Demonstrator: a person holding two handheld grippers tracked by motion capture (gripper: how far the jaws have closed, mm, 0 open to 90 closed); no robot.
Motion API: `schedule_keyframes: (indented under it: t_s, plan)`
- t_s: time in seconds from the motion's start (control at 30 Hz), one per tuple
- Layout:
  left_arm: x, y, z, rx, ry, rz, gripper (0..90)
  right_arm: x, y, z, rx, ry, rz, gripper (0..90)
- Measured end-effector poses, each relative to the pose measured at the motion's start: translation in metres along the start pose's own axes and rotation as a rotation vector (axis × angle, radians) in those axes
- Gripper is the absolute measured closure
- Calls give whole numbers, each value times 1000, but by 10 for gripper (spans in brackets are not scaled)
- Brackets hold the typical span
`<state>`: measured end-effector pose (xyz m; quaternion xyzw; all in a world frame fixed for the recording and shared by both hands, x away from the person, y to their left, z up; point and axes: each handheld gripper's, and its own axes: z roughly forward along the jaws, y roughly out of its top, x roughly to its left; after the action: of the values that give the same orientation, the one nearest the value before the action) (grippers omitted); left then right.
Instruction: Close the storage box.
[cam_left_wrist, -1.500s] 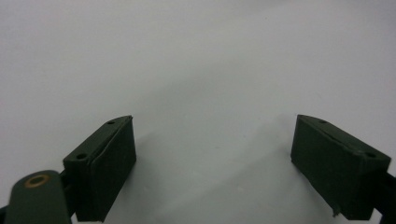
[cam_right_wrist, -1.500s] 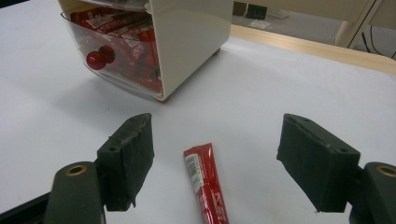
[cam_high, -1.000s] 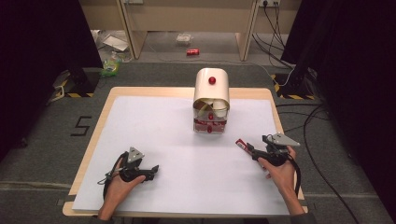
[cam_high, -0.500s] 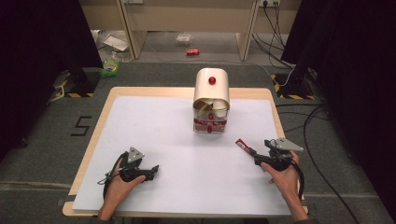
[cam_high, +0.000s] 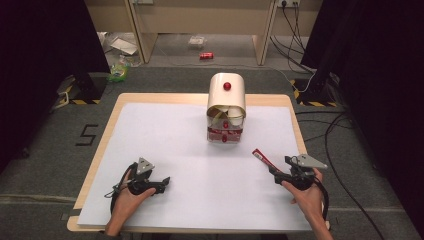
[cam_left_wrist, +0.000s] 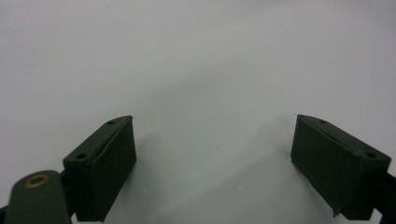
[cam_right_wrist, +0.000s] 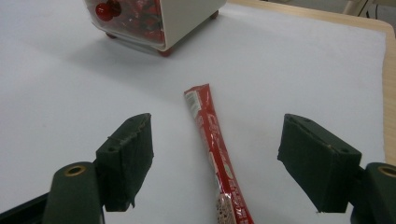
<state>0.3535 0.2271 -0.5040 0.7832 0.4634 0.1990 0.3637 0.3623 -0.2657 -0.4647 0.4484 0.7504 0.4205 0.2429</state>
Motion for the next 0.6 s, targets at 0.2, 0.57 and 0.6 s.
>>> schedule_keyframes:
  t_s: [0.2, 0.57, 0.6]
  plan:
    - [0, 0, 0, 0, 0, 0, 131, 0, -4, -5, 9, 3, -2, 261]
    - [0, 0, 0, 0, 0, 0, 131, 4, -11, -11, 33, 12, -19, 256]
    - [0, 0, 0, 0, 0, 1, 131, 4, -12, -12, 35, 12, -22, 256]
